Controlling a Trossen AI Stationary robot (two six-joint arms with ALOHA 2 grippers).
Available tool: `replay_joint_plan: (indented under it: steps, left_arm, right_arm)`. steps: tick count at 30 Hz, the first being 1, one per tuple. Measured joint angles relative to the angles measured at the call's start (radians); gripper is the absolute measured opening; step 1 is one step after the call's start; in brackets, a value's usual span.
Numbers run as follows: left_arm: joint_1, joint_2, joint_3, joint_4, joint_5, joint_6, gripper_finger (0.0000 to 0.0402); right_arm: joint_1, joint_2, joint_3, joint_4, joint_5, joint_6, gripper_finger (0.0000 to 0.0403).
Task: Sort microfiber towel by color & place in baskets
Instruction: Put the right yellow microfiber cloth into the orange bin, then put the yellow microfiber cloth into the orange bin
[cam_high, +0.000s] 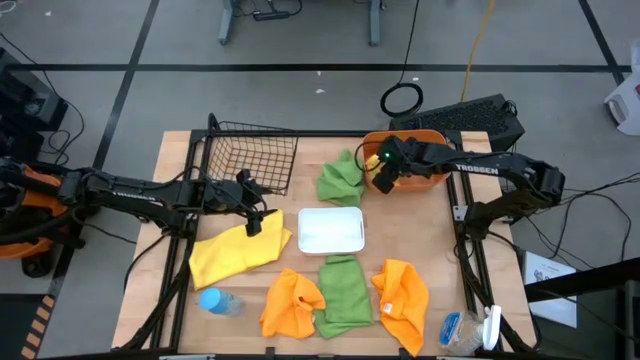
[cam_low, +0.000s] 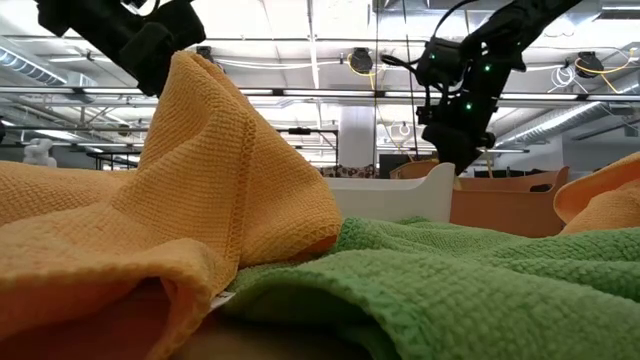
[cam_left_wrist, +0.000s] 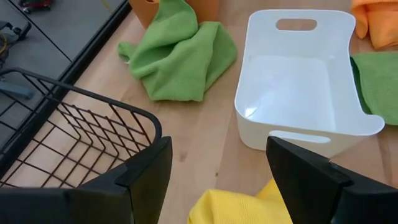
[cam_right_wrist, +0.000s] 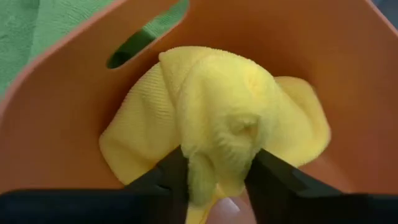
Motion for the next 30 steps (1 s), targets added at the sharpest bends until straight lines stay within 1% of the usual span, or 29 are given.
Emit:
replay_joint_plan:
  steps: [6, 14, 20, 24, 30]
  left_arm:
    - [0.0, 0.0, 0.0, -0.005, 0.018, -0.008, 0.0267]
    - [-0.004, 0.0, 0.0, -0.006, 0.029, -0.073, 0.0267]
    - [-0.037, 0.0, 0.0, 0.007, 0.026, -0.102, 0.0267]
    - [-0.064, 0.0, -0.001, 0.005, 0.02, -0.139, 0.0267]
    - [-0.12, 0.0, -0.001, 0.003, 0.021, -0.14, 0.0267]
  right_arm:
    - [0.003, -0.046, 0.0, -0.02, -0.001, 0.017, 0.0199]
    - [0.01, -0.147, 0.0, -0.083, 0.002, 0.061, 0.0255]
    - [0.003, -0.152, 0.0, -0.09, 0.071, 0.018, 0.029]
    - [0.003, -0.151, 0.0, -0.08, 0.082, 0.024, 0.0295]
    - [0.053, -0.18, 0.0, -0.049, 0.052, 0.069, 0.027]
